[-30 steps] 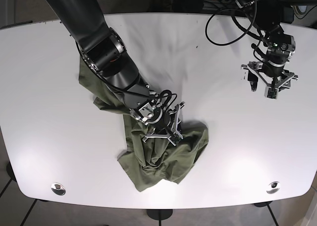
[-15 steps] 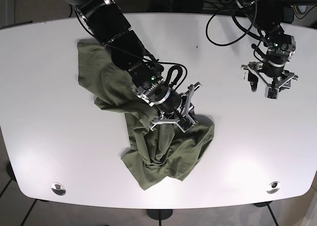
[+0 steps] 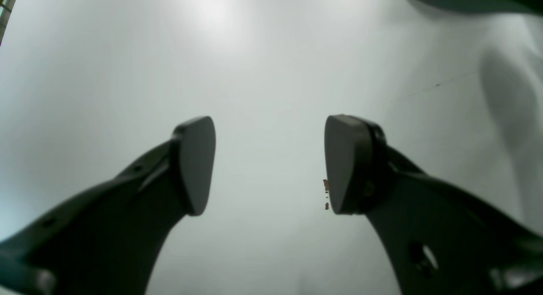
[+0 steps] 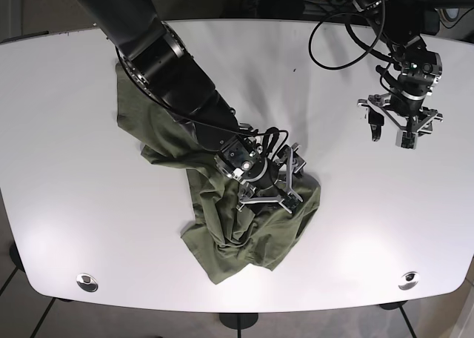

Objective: Fold the T-shirt properly

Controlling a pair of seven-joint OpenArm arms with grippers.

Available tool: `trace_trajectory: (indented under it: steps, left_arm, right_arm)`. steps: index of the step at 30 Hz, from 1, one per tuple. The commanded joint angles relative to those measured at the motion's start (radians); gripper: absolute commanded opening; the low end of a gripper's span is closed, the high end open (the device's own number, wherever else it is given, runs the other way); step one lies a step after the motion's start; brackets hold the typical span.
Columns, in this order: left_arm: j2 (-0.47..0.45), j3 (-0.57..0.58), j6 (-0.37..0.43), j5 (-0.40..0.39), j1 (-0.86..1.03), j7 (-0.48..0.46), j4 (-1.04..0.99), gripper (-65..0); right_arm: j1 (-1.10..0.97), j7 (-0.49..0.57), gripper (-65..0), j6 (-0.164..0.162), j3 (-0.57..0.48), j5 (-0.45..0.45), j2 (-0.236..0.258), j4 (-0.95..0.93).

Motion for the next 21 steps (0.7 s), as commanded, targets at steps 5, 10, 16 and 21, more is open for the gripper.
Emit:
trace_trajectory:
  steps: [5, 10, 16, 21]
  left_arm:
    - [-0.009, -0.001, 0.004, -0.013, -0.01, -0.021, 0.02, -27.8]
    - [-0.009, -0.001, 0.004, -0.013, -0.013, -0.021, 0.015, -27.8]
    - [-0.009, -0.001, 0.004, -0.012, -0.015, -0.021, 0.014, -27.8]
    - [-0.026, -0.001, 0.004, -0.019, -0.012, -0.021, 0.021, -27.8]
  right_arm:
    - [0.095, 0.187, -17.1, 0.0, -0.003, 0.006, -0.015, -0.221]
    - [0.09, 0.246, -22.2, 0.0, -0.005, -0.003, -0.015, -0.306]
    - [0.052, 0.233, -61.4, -0.009, -0.005, 0.002, -0.015, -0.18]
    - [0.015, 0.032, -63.3, -0.012, 0.003, 0.006, -0.015, 0.197]
